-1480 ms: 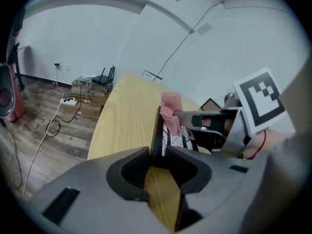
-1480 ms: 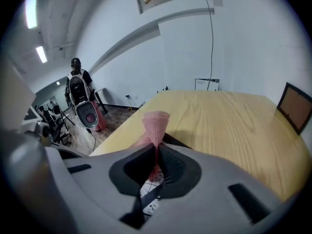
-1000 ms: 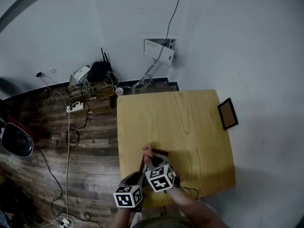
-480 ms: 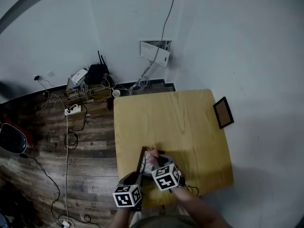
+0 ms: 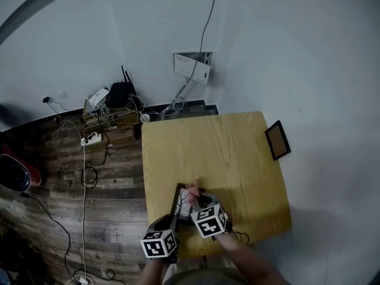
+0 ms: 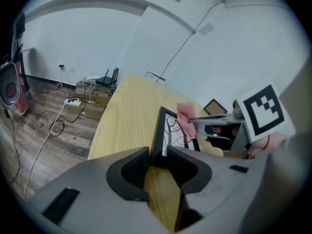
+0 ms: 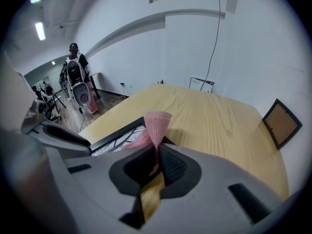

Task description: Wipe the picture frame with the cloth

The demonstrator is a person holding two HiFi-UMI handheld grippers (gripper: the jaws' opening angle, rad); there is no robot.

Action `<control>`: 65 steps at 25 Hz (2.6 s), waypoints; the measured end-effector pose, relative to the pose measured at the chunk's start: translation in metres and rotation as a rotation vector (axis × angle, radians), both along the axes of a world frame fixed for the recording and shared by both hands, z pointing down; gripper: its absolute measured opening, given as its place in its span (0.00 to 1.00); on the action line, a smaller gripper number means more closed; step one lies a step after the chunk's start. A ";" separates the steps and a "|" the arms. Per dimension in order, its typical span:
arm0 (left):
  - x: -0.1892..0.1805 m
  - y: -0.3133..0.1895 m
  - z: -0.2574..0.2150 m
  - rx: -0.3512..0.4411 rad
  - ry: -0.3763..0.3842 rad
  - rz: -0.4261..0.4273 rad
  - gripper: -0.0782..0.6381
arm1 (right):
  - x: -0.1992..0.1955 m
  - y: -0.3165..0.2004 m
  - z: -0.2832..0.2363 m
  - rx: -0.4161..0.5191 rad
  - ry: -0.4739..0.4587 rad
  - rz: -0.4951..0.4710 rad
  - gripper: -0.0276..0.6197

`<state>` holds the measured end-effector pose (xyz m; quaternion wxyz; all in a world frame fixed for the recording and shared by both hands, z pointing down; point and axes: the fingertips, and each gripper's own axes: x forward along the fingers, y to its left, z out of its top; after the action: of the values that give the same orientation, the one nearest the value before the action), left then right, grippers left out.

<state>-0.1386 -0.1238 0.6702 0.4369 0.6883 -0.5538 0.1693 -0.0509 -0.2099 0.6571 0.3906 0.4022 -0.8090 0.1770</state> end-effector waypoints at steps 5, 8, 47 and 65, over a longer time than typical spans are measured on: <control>0.001 0.000 -0.001 0.002 -0.001 0.004 0.26 | -0.003 0.002 -0.019 0.012 -0.087 0.035 0.07; -0.001 0.001 -0.001 0.004 0.002 0.002 0.26 | -0.009 0.004 -0.028 0.021 -0.135 0.044 0.07; 0.000 0.001 -0.001 0.007 0.008 -0.010 0.26 | -0.038 0.060 0.004 -0.124 -0.103 -0.079 0.07; -0.001 0.002 -0.002 0.020 0.008 -0.014 0.26 | -0.009 0.059 0.003 -0.093 -0.091 -0.014 0.07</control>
<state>-0.1397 -0.1222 0.6683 0.4337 0.6894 -0.5583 0.1580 -0.0604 -0.1505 0.6596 0.3729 0.3696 -0.8194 0.2298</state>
